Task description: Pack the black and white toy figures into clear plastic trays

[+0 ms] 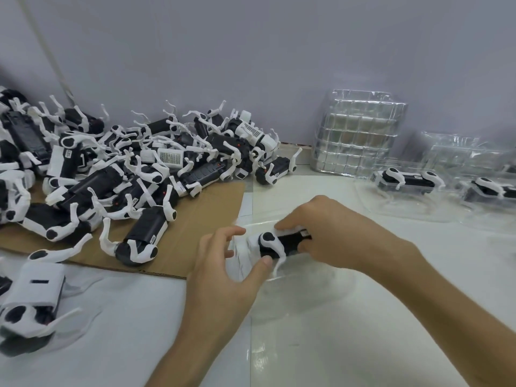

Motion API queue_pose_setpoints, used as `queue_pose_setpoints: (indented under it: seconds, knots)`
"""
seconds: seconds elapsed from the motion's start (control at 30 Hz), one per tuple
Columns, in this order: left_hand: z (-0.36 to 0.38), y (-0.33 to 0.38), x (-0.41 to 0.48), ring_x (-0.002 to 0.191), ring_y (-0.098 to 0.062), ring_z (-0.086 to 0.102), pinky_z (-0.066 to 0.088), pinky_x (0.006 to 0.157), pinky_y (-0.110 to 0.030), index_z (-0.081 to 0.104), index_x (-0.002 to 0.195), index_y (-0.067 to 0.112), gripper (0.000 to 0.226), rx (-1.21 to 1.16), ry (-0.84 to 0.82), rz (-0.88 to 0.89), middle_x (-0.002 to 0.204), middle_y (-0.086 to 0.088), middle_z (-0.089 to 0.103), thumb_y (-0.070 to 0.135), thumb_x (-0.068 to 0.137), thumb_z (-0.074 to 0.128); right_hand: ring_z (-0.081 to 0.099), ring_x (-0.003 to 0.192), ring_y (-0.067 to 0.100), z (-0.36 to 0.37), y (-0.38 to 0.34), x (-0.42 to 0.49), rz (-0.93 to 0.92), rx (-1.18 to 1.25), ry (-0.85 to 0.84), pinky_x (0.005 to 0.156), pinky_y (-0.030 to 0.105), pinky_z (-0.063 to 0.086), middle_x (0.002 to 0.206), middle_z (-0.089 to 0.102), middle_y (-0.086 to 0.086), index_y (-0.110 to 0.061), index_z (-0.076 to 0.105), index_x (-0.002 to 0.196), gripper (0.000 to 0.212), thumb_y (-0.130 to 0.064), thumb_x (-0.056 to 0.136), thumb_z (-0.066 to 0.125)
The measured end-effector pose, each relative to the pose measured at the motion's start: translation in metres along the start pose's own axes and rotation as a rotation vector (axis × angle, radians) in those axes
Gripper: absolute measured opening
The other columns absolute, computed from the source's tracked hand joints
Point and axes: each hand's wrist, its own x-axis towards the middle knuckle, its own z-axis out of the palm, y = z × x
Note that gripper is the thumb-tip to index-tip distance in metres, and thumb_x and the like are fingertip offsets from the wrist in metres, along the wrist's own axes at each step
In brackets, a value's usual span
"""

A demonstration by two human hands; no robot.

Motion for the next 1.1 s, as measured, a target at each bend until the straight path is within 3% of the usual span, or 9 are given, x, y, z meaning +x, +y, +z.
queue_pose_setpoints:
  seconds: [0.07,0.13,0.2,0.3,0.47,0.6,0.7,0.83,1.1]
  knots:
    - [0.000,0.000,0.000,0.107,0.007,0.051,0.043,0.093,-0.025,0.056,0.112,0.043,0.045,0.003,0.007,-0.009,0.117,0.024,0.044,0.050,0.071,0.074,0.054,0.116,0.021,0.002,-0.006,0.000,-0.028,0.009,0.078,0.091,0.036,0.049,0.128,0.063,-0.003,-0.030,0.069,0.117,0.040,-0.007,0.086,0.062]
    - [0.001,0.000,0.000,0.112,0.001,0.050,0.043,0.097,-0.030,0.057,0.112,0.043,0.043,0.021,0.018,0.017,0.119,0.022,0.042,0.053,0.074,0.074,0.038,0.138,0.014,-0.001,-0.010,-0.003,-0.066,0.048,0.190,0.106,0.030,0.038,0.156,0.036,-0.012,-0.040,0.049,0.141,0.049,-0.025,0.095,0.059]
    - [0.002,-0.001,-0.001,0.114,-0.008,0.051,0.044,0.100,-0.035,0.059,0.112,0.041,0.037,0.064,0.028,0.070,0.119,0.021,0.043,0.058,0.080,0.067,0.019,0.147,0.007,-0.001,-0.015,-0.010,-0.108,0.114,0.252,0.108,0.027,0.027,0.164,0.016,-0.016,-0.046,0.028,0.151,0.052,-0.047,0.101,0.044]
    - [0.004,-0.005,0.001,0.110,-0.008,0.054,0.045,0.099,-0.038,0.063,0.111,0.037,0.018,0.064,0.050,0.117,0.116,0.020,0.046,0.038,0.093,0.060,0.008,0.151,0.010,0.016,-0.020,-0.023,-0.083,0.087,0.051,0.115,0.029,0.014,0.165,0.011,-0.014,-0.042,0.012,0.156,0.054,-0.054,0.104,0.020]
    - [0.002,-0.002,0.002,0.109,0.012,0.049,0.033,0.081,0.000,0.062,0.106,0.045,0.030,-0.079,-0.004,0.092,0.112,0.037,0.046,0.044,0.088,0.039,-0.005,0.153,0.011,0.038,-0.014,-0.035,-0.025,0.057,-0.076,0.122,0.035,-0.011,0.166,-0.001,-0.010,-0.038,-0.004,0.157,0.070,-0.067,0.097,0.015]
    - [0.003,-0.002,-0.001,0.108,0.017,0.048,0.030,0.081,0.005,0.062,0.110,0.039,0.033,-0.088,-0.014,0.150,0.117,0.027,0.050,0.044,0.091,0.036,-0.003,0.153,0.016,0.039,-0.015,-0.042,-0.009,0.009,-0.042,0.124,0.043,-0.006,0.167,0.000,-0.005,-0.033,0.000,0.158,0.081,-0.074,0.093,0.023]
    - [0.006,-0.003,-0.002,0.108,0.019,0.046,0.029,0.082,0.005,0.060,0.110,0.040,0.032,-0.074,0.002,0.172,0.120,0.020,0.049,0.045,0.092,0.033,-0.007,0.153,0.017,0.043,-0.023,-0.049,0.017,-0.045,0.073,0.123,0.050,0.000,0.166,-0.011,-0.003,-0.021,0.009,0.157,0.073,-0.055,0.097,0.032]
    - [0.007,-0.007,-0.004,0.112,0.018,0.042,0.027,0.088,0.003,0.062,0.117,0.025,0.041,-0.048,0.054,0.214,0.123,0.006,0.053,0.040,0.096,0.031,0.005,0.153,0.019,0.054,-0.041,-0.045,-0.013,0.002,0.109,0.122,0.050,0.010,0.167,-0.005,-0.007,-0.028,0.001,0.158,0.064,-0.040,0.103,0.032]
    - [0.008,-0.013,-0.003,0.105,0.021,0.042,0.029,0.084,-0.001,0.063,0.111,0.026,0.042,-0.012,0.024,0.153,0.117,0.011,0.047,0.046,0.089,0.033,0.017,0.151,0.017,0.050,0.032,-0.073,0.279,-0.038,0.186,0.116,0.046,0.025,0.167,0.007,-0.008,-0.026,0.019,0.156,0.053,-0.031,0.105,0.031]
